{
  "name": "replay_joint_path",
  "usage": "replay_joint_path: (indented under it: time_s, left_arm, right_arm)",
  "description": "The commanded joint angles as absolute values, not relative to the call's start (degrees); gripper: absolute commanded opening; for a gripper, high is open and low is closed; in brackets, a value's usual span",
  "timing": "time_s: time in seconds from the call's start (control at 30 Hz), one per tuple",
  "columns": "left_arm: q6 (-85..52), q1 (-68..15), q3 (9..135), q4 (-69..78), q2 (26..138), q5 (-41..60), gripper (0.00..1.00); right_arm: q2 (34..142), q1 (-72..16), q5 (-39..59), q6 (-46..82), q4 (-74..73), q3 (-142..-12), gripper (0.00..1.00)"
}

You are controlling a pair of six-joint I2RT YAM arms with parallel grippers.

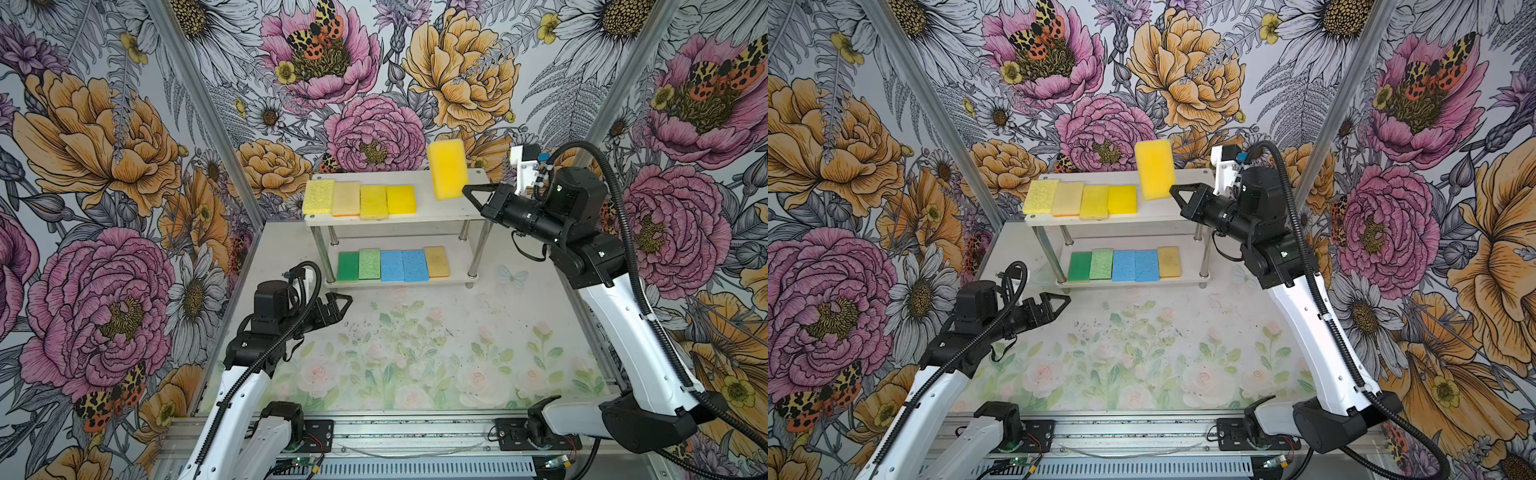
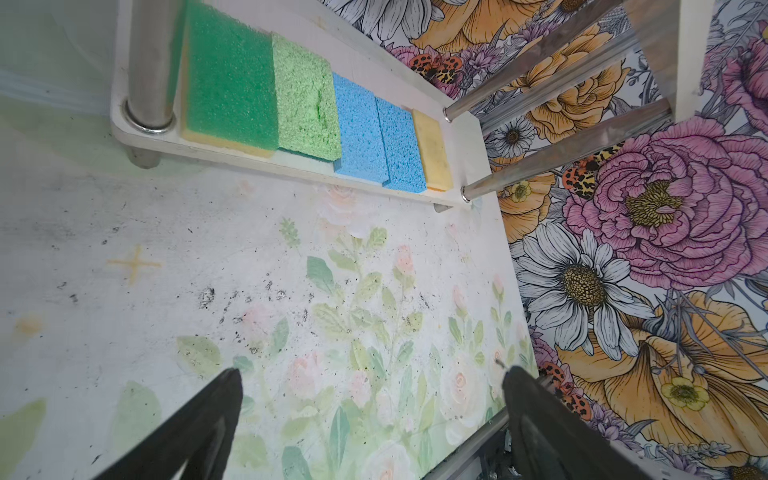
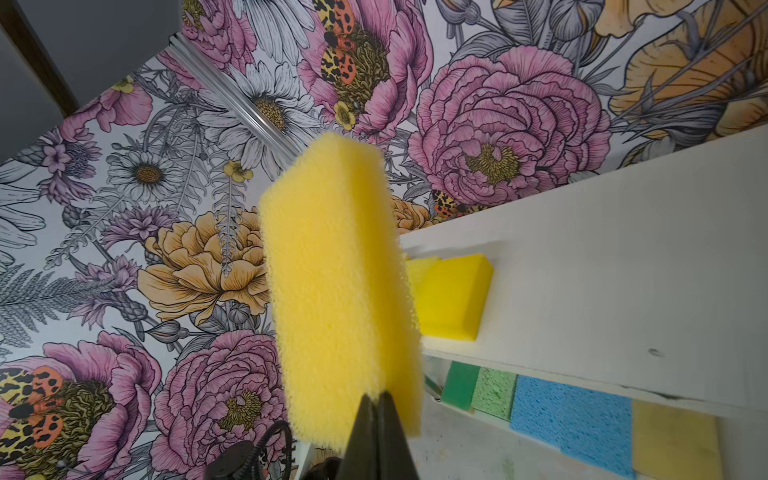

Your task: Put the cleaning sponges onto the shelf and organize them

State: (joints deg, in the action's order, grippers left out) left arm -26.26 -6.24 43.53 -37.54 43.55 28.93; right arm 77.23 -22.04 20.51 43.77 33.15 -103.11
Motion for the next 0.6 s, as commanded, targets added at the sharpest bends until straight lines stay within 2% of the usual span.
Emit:
replay_joint_path:
  time_s: [0.0, 0.27, 0.57]
  left_arm:
    - [-22.1, -6.1, 44.0, -38.0, 42.6, 27.7, 0.99]
    - [-20.7, -6.1, 41.7, -37.6, 42.6, 26.6, 0.99]
    - [-20.5, -6.5, 41.0, -36.6, 44.3, 27.9, 0.99]
  right_arm:
    - [77.8, -21.8, 11.7, 41.7, 38.2, -106.5, 0.00]
    - [83.4, -21.9, 5.8, 42.1, 51.4, -117.5, 0.00]
    - [102.4, -21.8, 9.1, 42.4, 75.9, -150.7, 0.00]
